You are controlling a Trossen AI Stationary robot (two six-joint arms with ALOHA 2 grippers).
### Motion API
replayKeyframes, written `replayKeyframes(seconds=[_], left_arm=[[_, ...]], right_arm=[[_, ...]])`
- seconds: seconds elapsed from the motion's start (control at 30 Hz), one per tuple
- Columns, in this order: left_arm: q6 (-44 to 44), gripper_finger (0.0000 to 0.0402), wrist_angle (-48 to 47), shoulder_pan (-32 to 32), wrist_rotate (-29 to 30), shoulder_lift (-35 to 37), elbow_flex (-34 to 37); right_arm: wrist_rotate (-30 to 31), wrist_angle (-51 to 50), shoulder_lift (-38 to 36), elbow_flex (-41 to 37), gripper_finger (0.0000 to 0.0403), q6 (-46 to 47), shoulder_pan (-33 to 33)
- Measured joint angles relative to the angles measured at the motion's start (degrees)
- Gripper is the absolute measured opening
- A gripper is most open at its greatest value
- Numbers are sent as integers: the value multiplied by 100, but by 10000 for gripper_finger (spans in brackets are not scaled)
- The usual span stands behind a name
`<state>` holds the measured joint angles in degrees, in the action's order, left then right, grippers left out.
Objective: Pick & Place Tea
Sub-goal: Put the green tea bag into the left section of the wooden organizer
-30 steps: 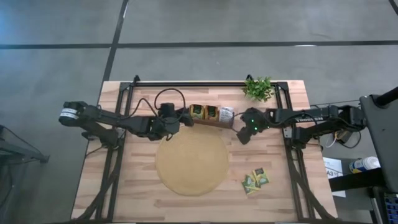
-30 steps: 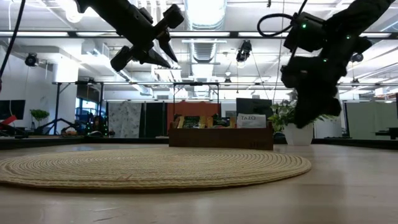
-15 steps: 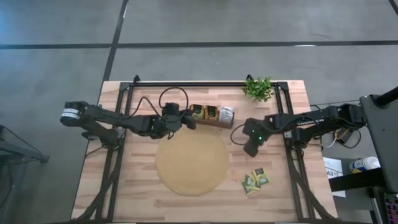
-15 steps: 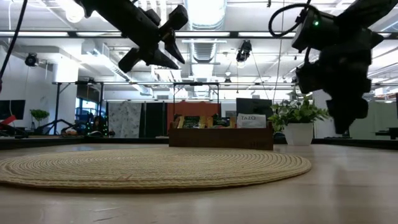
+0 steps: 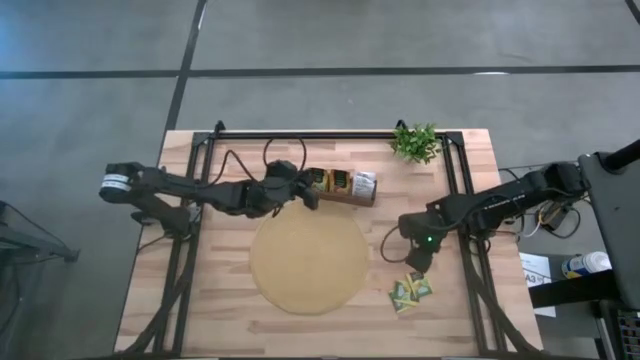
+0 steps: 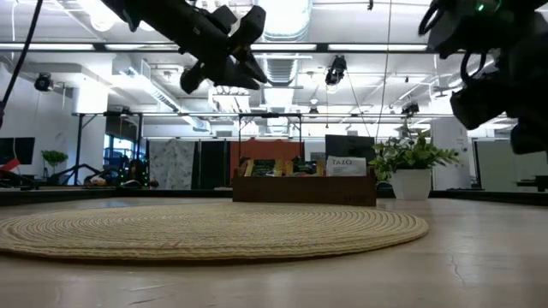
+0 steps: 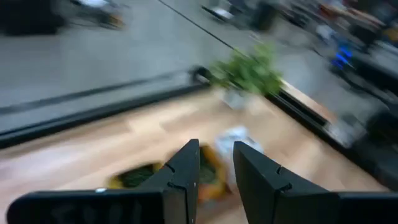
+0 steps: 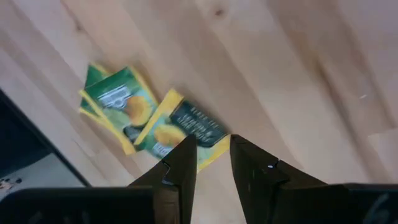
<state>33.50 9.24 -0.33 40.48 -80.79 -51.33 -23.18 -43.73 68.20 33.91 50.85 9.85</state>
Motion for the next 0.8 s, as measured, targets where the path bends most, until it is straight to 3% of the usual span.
replayKeyframes(seconds=[0.2,0.33,0.57,0.8], left_arm=[[-568,94,239,49,-1611,-182,0],[-469,94,343,12,-2139,-305,-16],[742,94,687,-139,-1950,-370,-91],[1896,94,898,-1083,-213,-684,-456]], right_arm=[[14,0,0,57,96,362,437],[27,-90,2,53,96,241,569],[411,-265,-90,-56,96,-801,750],[1099,-29,-623,-609,96,-1621,962]])
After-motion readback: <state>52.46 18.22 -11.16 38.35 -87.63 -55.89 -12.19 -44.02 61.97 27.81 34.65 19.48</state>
